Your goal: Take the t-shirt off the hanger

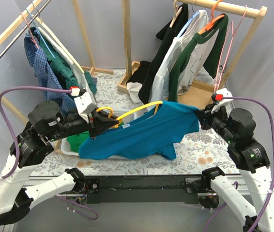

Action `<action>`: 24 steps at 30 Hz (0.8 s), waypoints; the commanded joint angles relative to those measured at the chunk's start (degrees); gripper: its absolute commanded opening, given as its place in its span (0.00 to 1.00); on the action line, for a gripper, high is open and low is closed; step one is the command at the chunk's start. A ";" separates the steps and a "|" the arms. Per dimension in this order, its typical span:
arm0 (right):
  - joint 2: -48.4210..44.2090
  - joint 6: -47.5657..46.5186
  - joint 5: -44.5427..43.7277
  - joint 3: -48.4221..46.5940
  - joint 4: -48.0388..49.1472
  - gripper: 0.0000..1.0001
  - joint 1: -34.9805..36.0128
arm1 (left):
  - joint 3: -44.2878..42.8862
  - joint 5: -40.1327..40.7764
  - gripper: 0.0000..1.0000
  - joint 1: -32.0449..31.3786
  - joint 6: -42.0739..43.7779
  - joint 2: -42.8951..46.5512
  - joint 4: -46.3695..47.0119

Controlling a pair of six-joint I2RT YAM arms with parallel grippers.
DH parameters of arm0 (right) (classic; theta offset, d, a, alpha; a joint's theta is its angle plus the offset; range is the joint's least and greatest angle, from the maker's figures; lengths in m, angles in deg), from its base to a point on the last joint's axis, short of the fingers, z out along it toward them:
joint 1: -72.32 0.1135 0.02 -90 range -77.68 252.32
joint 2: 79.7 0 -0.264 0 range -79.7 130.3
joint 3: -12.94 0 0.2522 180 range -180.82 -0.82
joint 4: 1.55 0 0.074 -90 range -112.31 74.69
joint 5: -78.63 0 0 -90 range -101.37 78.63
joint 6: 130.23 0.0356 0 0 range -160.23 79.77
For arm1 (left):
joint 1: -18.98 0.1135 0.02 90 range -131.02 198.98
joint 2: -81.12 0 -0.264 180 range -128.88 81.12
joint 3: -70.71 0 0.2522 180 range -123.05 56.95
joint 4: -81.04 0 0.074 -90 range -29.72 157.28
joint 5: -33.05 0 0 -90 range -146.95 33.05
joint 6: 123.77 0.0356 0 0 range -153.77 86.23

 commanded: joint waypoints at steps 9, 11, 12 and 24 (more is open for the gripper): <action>-3.55 2.52 -6.35 5.91 0.64 0.01 -0.46 | -4.69 7.03 0.00 0.04 1.38 5.10 -3.22; -3.73 2.09 -2.41 6.53 0.99 0.01 -0.46 | -3.98 6.51 0.00 0.04 1.20 5.10 -2.44; -3.73 2.09 -1.60 6.71 0.91 0.01 -0.37 | -3.02 6.24 0.00 0.04 1.03 5.01 -1.82; -2.24 2.17 -9.22 4.87 -0.58 0.01 -0.37 | 3.32 -3.93 0.00 0.04 0.06 -5.95 15.66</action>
